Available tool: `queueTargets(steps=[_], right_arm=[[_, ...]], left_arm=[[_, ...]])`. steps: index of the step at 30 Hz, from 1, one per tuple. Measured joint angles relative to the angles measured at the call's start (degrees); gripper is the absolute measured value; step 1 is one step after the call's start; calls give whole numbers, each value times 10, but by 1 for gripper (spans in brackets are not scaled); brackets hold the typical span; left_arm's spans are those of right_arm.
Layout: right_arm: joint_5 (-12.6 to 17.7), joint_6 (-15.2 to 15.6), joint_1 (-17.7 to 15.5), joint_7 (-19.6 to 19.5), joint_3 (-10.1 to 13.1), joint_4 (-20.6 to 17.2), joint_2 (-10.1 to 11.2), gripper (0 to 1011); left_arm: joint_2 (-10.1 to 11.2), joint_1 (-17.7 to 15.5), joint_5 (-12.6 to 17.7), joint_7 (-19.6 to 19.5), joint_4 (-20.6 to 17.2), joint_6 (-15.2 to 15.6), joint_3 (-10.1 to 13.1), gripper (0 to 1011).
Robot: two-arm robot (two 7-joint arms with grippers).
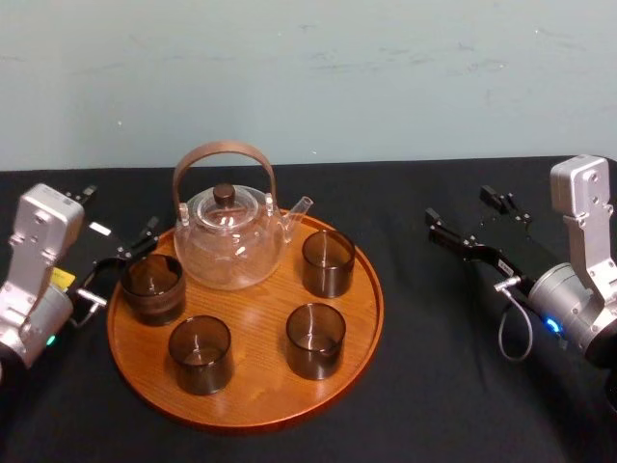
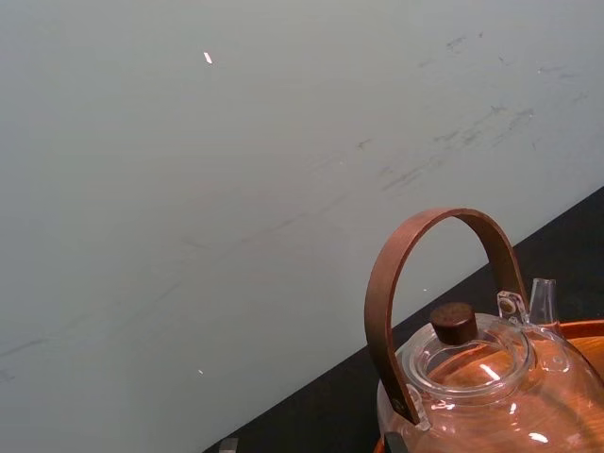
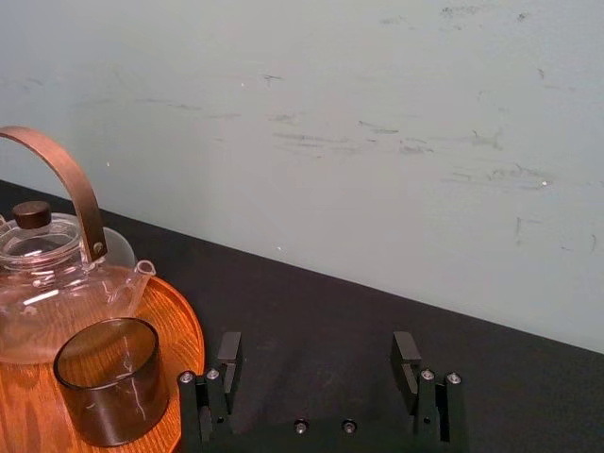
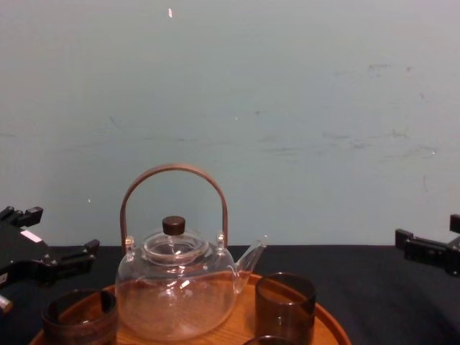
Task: Pick up the glass from the table and place it on the tray.
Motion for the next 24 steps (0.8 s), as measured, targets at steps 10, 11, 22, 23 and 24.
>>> queueTargets(steps=[10,11,22,23,24], right_arm=[[0,0,0,0,0,0,0,1002],[0,0,0,0,0,-1,0,1002],[1,0,0,0,0,-1,0,1002],[1,0,0,0,0,-1,0,1002],[1,0,0,0,0,-1,0,1002]], left_arm=[[0,0,0,0,0,0,0,1001],[0,0,0,0,0,0,0,1002],[0,0,0,0,0,0,0,1001],[0,0,0,0,0,0,0,1001],[0,0,0,0,0,0,0,1001]])
